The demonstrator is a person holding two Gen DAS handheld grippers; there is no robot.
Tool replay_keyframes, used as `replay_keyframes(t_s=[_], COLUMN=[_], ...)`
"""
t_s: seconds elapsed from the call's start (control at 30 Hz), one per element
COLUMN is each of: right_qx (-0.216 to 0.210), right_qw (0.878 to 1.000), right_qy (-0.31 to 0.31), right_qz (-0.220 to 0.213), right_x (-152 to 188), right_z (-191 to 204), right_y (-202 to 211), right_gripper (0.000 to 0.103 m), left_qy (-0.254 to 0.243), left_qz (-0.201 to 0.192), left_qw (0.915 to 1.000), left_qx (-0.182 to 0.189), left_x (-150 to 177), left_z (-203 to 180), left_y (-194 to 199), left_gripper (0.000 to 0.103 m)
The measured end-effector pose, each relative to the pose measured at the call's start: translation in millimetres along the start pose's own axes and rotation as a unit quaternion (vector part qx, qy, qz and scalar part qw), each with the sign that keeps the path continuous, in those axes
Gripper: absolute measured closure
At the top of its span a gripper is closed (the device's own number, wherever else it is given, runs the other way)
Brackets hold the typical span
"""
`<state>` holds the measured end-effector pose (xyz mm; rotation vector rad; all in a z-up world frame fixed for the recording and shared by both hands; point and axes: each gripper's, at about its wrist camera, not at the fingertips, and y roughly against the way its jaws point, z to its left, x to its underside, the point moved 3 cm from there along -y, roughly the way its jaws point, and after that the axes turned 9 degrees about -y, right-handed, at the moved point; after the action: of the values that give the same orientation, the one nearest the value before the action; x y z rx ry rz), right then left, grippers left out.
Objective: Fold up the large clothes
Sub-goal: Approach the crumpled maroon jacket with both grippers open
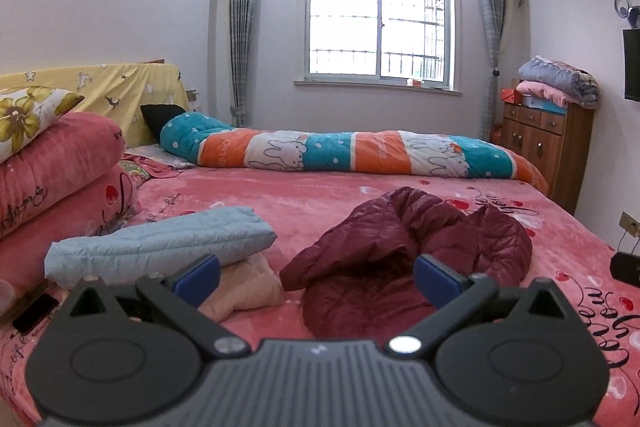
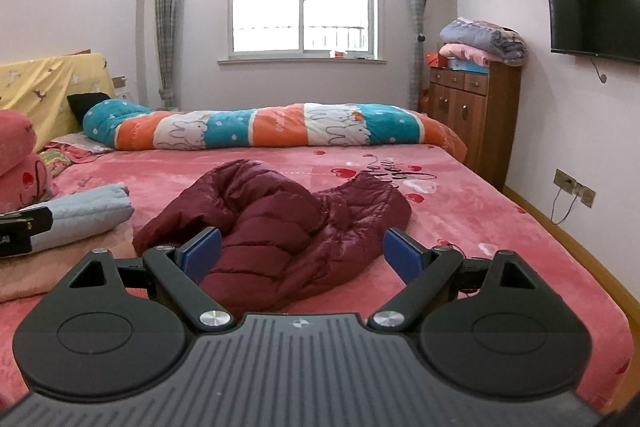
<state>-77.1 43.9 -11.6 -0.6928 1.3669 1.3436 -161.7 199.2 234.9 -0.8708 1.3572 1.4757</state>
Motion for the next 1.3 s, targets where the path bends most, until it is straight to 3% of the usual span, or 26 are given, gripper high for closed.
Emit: replay_keyframes(t_s=[1.3], right_qx=[-0.013], right_qw=[0.999], right_qy=[-0.012], right_qz=[0.027], right_x=[0.8], right_z=[-2.6], right_y=[2.2], right_gripper=[0.000], left_qy=[-0.012], left_qz=[0.038], left_qw=[0.9992], left_qx=[0.007], left_x=[12.2], left_z=[-18.2], left_y=[-27.1], left_gripper=[0.001])
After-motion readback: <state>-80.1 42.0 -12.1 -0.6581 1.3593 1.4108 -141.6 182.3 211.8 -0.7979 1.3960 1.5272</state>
